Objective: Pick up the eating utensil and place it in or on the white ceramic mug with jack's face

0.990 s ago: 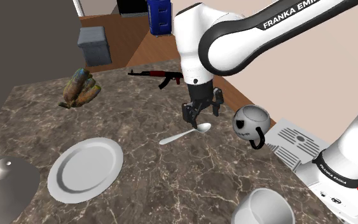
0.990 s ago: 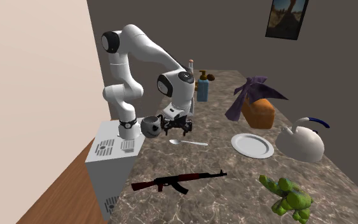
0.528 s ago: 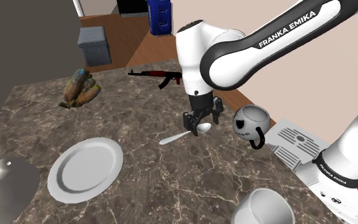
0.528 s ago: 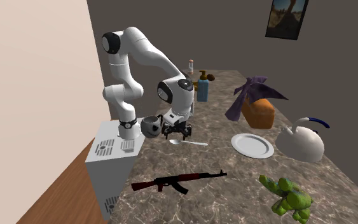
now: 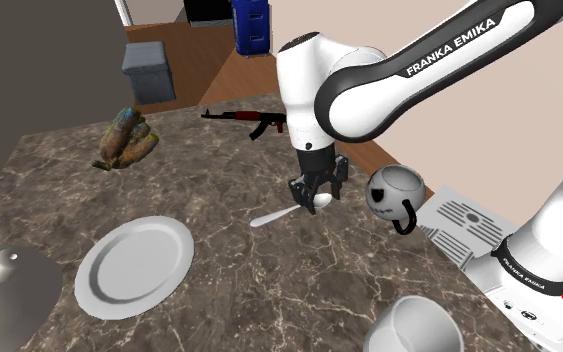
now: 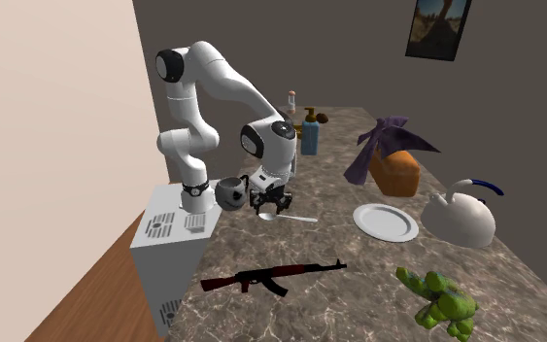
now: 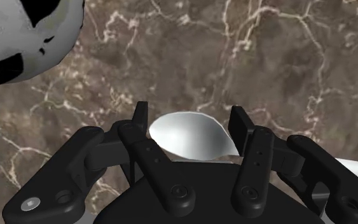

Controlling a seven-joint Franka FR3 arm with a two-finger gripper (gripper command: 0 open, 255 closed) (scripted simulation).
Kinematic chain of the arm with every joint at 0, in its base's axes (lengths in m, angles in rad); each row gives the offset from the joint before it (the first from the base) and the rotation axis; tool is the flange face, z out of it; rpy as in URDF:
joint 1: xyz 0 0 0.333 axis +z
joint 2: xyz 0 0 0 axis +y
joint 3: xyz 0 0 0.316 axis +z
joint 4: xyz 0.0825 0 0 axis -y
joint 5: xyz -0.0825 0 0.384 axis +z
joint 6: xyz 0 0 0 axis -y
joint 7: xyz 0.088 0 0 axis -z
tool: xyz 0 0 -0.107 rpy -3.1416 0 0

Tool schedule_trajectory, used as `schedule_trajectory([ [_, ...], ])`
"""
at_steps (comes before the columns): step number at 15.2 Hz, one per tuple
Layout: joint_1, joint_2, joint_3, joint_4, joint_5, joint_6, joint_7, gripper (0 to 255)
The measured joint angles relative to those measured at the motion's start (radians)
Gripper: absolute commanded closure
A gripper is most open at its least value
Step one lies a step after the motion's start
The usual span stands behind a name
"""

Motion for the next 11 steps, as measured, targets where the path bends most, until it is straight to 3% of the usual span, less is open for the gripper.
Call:
schedule_trajectory([
  [11, -0.001, -0.017, 0.0, 0.013, 0.007, -0.028, -0.003, 255],
])
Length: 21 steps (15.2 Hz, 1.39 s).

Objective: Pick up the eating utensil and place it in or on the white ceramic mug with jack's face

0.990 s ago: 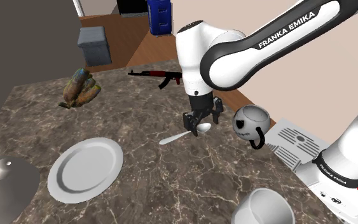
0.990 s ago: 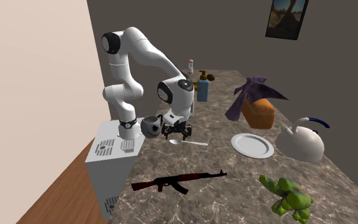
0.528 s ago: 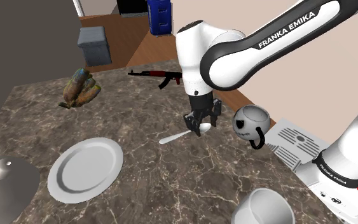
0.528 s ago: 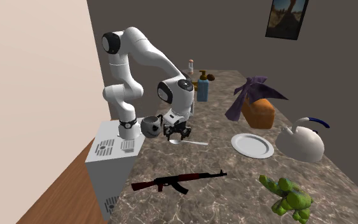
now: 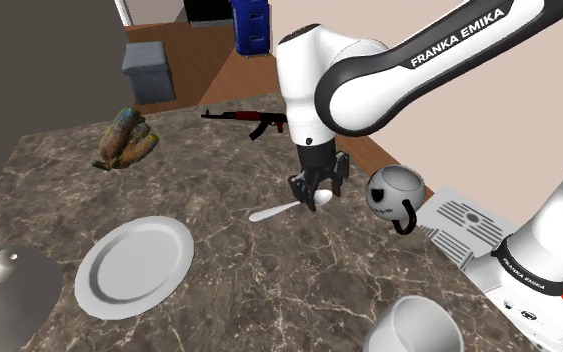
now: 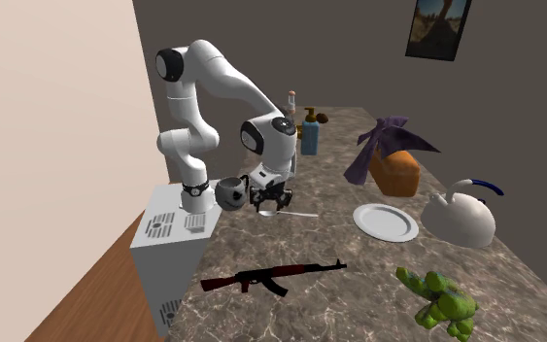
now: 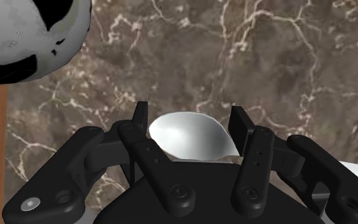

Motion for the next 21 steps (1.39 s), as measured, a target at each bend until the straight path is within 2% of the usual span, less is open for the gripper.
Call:
schedule_trajectory([
  [21, -0.009, -0.121, -0.011, 0.165, 0.04, -0.277, -0.024, 255],
])
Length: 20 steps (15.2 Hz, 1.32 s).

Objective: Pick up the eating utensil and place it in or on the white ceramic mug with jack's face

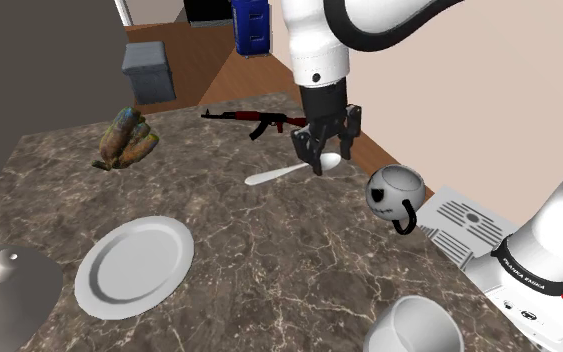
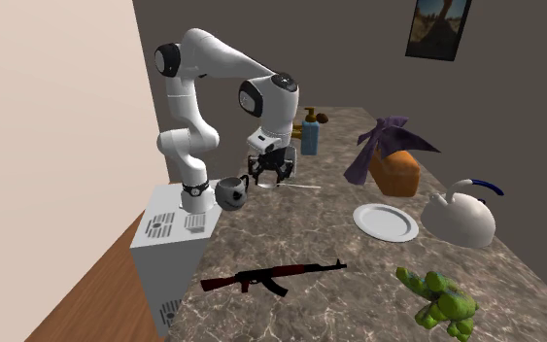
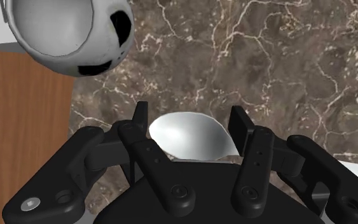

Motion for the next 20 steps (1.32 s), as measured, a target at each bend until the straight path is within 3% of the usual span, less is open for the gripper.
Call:
schedule_trajectory([
  [9, -0.002, -0.019, -0.004, 0.098, 0.004, -0.116, 0.003, 255],
  [20, -0.012, -0.434, -0.121, -0.259, 0.065, -0.17, -0.176, 255],
])
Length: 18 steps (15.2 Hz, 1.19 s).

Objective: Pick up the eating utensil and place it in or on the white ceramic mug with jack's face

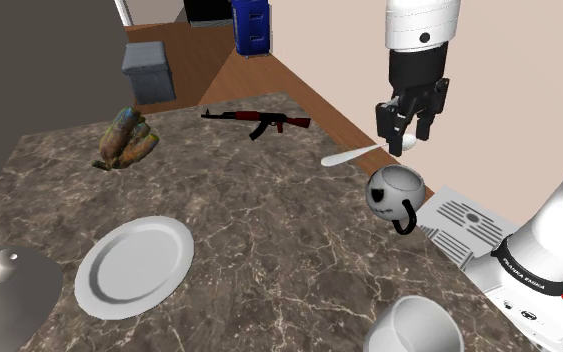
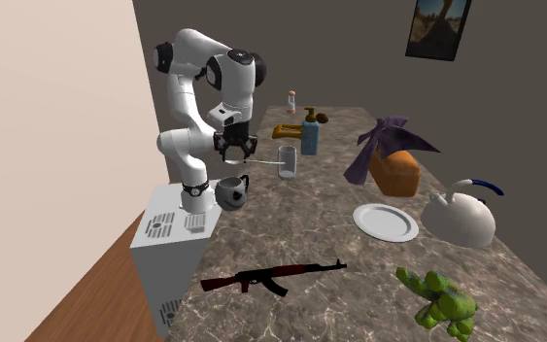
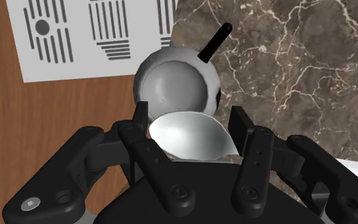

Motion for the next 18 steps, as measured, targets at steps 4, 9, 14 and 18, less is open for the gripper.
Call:
schedule_trajectory([
  [4, 0.001, -0.157, -0.06, -0.109, -0.015, -0.053, -0.064, 255],
  [9, 0.003, -0.262, -0.098, -0.197, -0.033, -0.073, -0.103, 255],
  [14, 0.005, -0.264, -0.092, -0.266, -0.027, -0.006, -0.106, 255],
  [18, 0.008, -0.263, -0.084, -0.319, -0.02, 0.048, -0.107, 255],
])
